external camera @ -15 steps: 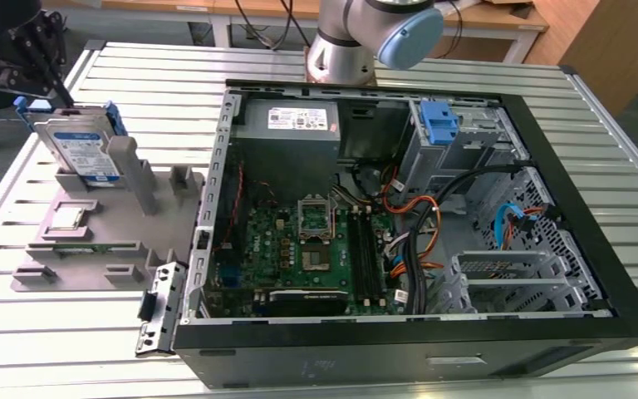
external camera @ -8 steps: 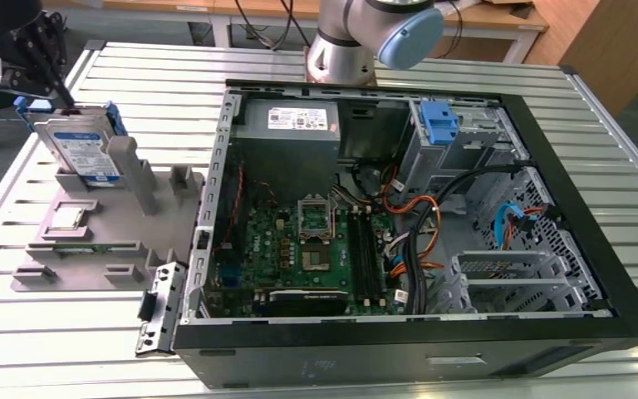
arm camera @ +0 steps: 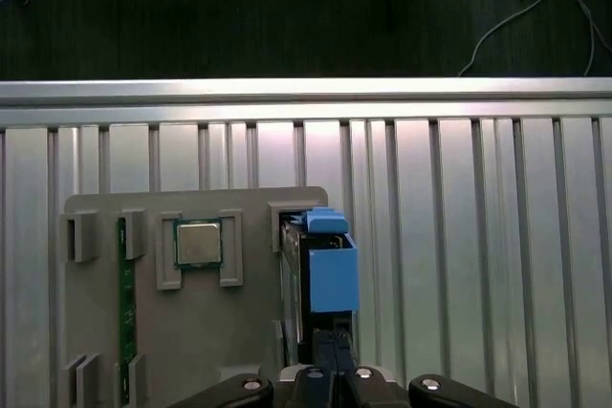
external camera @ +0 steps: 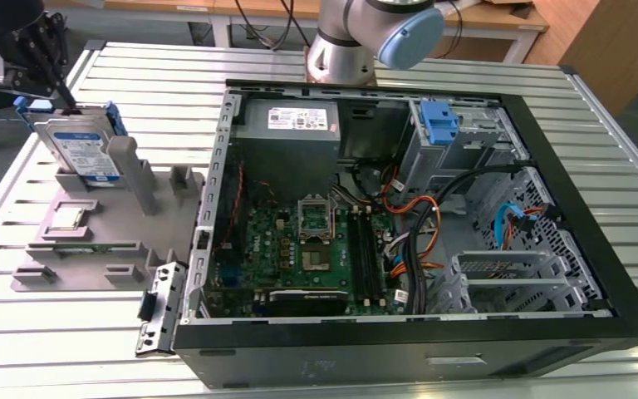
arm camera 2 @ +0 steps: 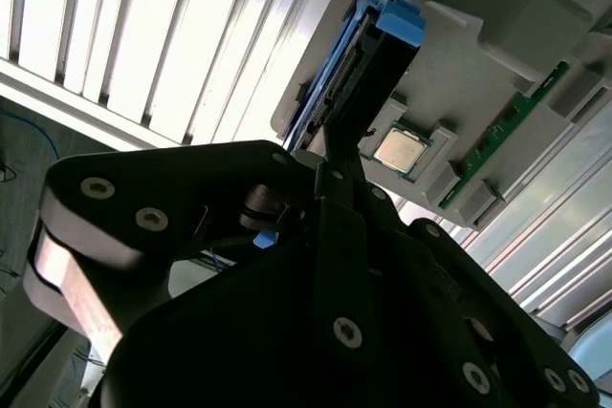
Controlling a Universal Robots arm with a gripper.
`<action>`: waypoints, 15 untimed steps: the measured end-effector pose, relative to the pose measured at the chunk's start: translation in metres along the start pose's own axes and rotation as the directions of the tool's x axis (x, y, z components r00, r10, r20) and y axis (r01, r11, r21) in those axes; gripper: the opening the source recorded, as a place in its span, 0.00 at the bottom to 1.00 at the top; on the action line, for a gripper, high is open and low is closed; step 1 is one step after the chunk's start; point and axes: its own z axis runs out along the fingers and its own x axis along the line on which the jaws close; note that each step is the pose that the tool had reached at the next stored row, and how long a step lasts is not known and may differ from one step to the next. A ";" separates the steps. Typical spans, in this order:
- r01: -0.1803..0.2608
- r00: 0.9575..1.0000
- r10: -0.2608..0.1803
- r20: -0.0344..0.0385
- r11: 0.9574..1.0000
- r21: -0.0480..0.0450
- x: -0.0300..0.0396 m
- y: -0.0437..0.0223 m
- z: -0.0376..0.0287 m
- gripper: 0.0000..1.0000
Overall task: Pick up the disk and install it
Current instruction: 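Pick up the disk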
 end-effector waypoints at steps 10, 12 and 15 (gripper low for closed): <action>0.000 1.000 0.000 0.000 1.000 0.000 0.0000 -0.0003 0.0001 0.11; 0.000 1.000 0.000 0.000 1.000 0.000 0.0000 -0.0003 0.0002 0.16; 0.000 1.000 0.000 0.000 1.000 0.000 0.0000 -0.0003 0.0001 0.29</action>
